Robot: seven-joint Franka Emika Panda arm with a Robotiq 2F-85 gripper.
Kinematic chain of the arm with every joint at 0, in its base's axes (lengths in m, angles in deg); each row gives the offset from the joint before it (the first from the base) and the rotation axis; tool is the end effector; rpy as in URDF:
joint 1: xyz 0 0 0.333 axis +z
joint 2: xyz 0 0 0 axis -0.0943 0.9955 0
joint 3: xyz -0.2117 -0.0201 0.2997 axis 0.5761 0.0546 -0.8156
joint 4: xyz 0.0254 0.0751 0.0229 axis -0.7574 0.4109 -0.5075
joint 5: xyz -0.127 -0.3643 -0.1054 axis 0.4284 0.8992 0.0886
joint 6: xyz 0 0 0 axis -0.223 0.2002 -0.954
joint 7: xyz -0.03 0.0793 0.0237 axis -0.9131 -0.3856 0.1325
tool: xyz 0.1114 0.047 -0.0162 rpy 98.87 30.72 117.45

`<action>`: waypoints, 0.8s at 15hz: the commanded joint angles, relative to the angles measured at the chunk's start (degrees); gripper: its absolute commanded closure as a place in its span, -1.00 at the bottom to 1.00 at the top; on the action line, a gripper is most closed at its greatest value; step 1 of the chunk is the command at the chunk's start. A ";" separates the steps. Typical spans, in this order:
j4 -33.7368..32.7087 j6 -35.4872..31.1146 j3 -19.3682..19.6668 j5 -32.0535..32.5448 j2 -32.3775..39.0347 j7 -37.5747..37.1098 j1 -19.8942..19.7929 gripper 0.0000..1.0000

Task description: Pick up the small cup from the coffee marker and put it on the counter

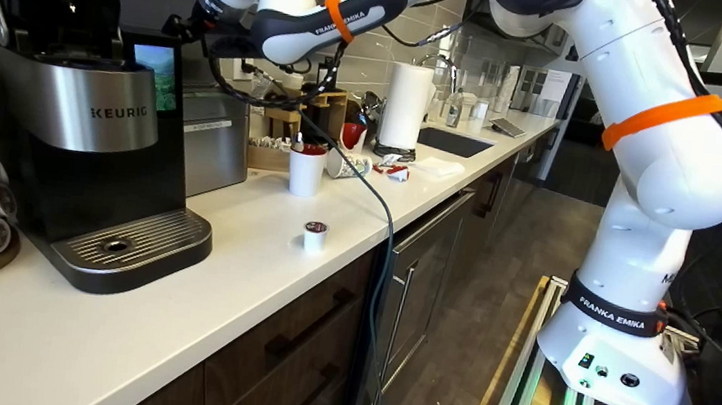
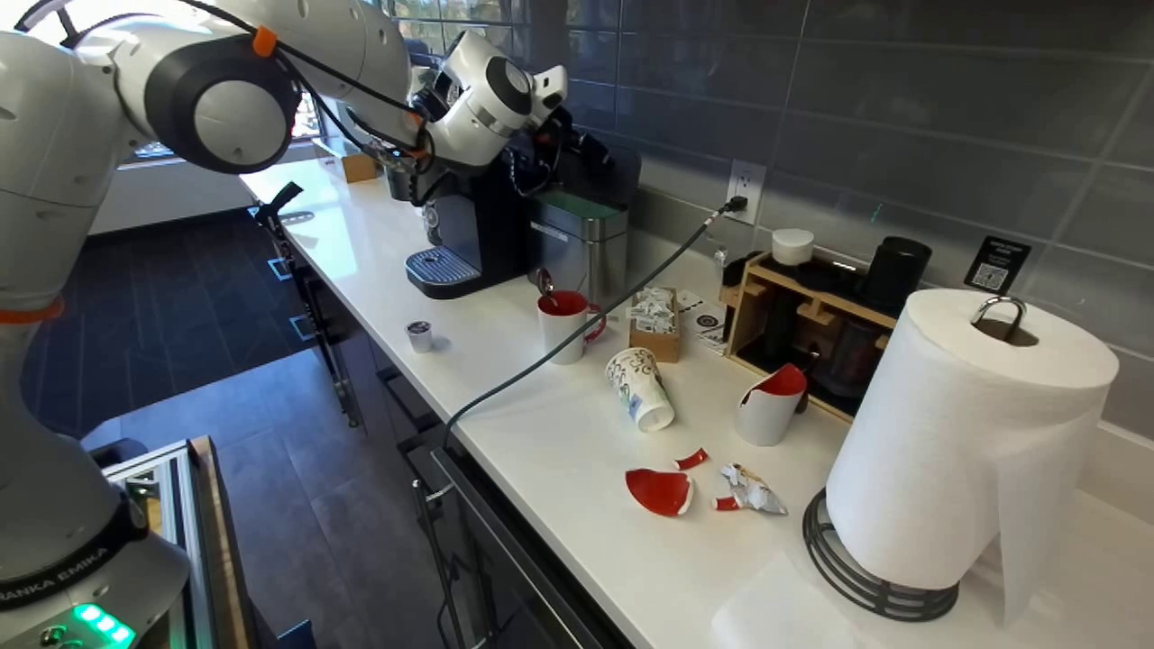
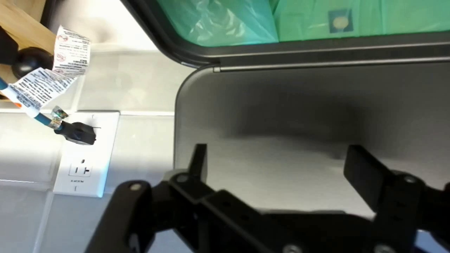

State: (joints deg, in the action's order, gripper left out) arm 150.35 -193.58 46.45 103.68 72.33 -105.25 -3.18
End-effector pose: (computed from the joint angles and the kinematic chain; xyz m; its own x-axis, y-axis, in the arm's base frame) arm 0.8007 0.1916 0.4879 0.5828 -0.0008 0.8126 -0.1300 -0.9872 0.0923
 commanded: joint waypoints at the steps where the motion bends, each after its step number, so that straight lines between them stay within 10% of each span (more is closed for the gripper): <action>1: -2.25 -0.48 5.06 -6.87 1.32 3.46 3.66 -1.00; 7: 7.17 -4.72 4.79 -8.88 -3.96 3.76 1.39 -1.00; 12: 22.00 -22.93 2.86 -6.92 -9.78 3.92 -4.83 -1.00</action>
State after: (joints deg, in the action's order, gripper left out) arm 161.06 -206.42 51.37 95.46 68.08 -101.32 -3.31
